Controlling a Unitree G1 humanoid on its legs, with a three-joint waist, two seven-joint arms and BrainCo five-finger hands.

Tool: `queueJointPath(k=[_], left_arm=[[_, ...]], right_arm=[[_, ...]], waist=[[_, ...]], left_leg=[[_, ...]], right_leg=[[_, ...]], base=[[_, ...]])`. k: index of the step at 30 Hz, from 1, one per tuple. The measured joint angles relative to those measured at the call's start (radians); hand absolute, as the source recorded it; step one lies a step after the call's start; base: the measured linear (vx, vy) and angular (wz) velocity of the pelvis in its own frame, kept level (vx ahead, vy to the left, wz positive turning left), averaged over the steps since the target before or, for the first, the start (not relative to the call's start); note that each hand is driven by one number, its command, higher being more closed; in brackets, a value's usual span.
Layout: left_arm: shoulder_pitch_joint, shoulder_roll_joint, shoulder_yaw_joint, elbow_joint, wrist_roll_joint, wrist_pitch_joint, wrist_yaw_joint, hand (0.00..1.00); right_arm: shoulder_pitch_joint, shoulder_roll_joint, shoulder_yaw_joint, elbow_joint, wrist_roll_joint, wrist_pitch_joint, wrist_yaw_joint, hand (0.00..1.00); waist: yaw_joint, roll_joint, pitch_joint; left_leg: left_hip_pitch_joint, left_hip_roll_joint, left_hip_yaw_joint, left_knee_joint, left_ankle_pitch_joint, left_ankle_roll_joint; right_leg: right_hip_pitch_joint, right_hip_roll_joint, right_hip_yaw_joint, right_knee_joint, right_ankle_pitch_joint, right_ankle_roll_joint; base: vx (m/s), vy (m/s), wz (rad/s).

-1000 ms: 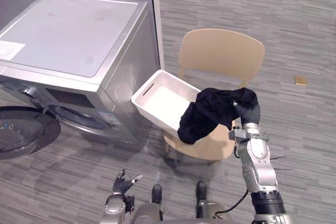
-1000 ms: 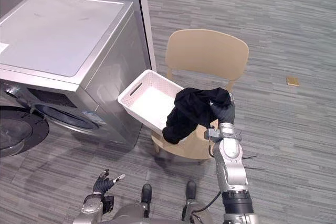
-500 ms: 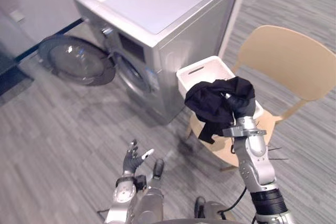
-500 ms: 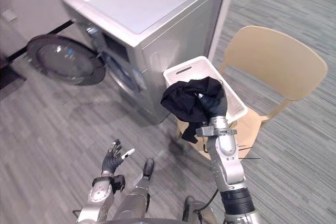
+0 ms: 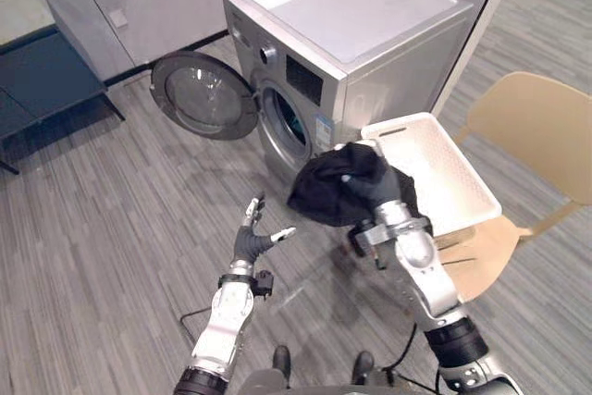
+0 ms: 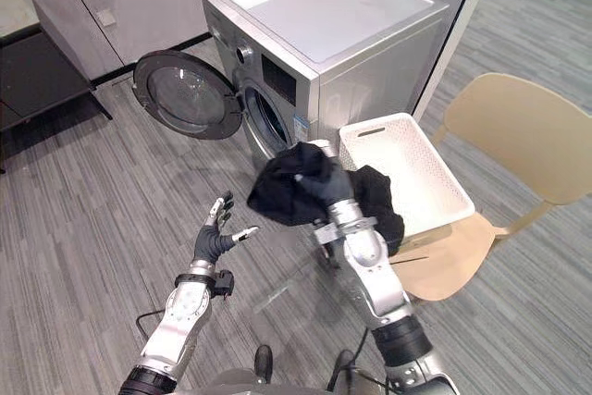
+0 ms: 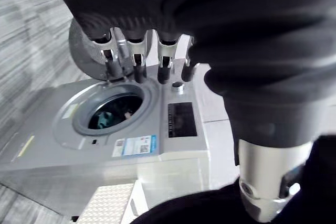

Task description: Pick up the laundry basket with both hands and put the clothes into the washing machine.

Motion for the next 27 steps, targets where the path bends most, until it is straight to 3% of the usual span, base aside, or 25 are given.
queueJointPath(k=[9, 10, 13, 19, 20, 27], left_arm=[[-0.215, 0.011, -0.189, 0.098, 0.083, 0.007, 0.054, 0.0], [-0.229, 0.011, -0.194, 0.109, 0.097, 0.007, 0.063, 1.0], [-0.304, 0.031, -0.234, 0.177, 0.159, 0.019, 0.088, 1.0], [-0.315, 0.032, -0.257, 0.209, 0.179, 0.023, 0.089, 1.0], [-0.316, 0.032, -0.257, 0.212, 0.179, 0.023, 0.089, 1.0], [-0.286, 0.034, -0.221, 0.25, 0.169, 0.027, 0.085, 1.0]], right_arm=[[-0.147, 0.048, 0.244, 0.053, 0.046, 0.016, 0.026, 1.0], [-0.155, 0.05, 0.256, 0.06, 0.051, 0.016, 0.027, 1.0], [-0.205, 0.053, 0.298, 0.097, 0.08, 0.018, 0.026, 1.0], [-0.212, 0.05, 0.309, 0.097, 0.08, 0.023, 0.019, 1.0], [-0.216, 0.049, 0.309, 0.097, 0.08, 0.028, 0.019, 0.0], [-0.217, 0.024, 0.304, 0.096, 0.039, 0.032, 0.019, 0.0]], waist=[[0.0, -0.007, -0.024], [0.001, -0.007, -0.024], [0.0, -0.007, -0.031], [0.0, -0.008, -0.044], [0.0, -0.008, -0.044], [-0.004, -0.01, -0.047]], left_leg=[[0.016, 0.032, -0.006, -0.05, 0.055, -0.034], [0.015, 0.035, -0.007, -0.05, 0.057, -0.036], [0.011, 0.06, -0.01, -0.06, 0.073, -0.048], [0.01, 0.077, -0.01, -0.066, 0.081, -0.052], [0.01, 0.079, -0.006, -0.066, 0.081, -0.052], [-0.002, 0.08, 0.006, -0.066, 0.081, -0.052]], right_leg=[[0.017, 0.045, 0.003, -0.049, 0.033, -0.035], [0.017, 0.051, 0.003, -0.052, 0.035, -0.037], [0.017, 0.076, -0.002, -0.069, 0.044, -0.054], [0.013, 0.095, 0.0, -0.076, 0.045, -0.058], [0.011, 0.097, 0.003, -0.075, 0.045, -0.058], [-0.023, 0.101, 0.02, -0.048, 0.048, -0.063]], base=[[-0.04, -0.046, -0.01], [-0.07, -0.086, -0.02], [-0.07, -0.105, -0.01], [-0.05, -0.066, -0.04], [-0.02, -0.033, -0.05], [0.01, -0.022, -0.08]])
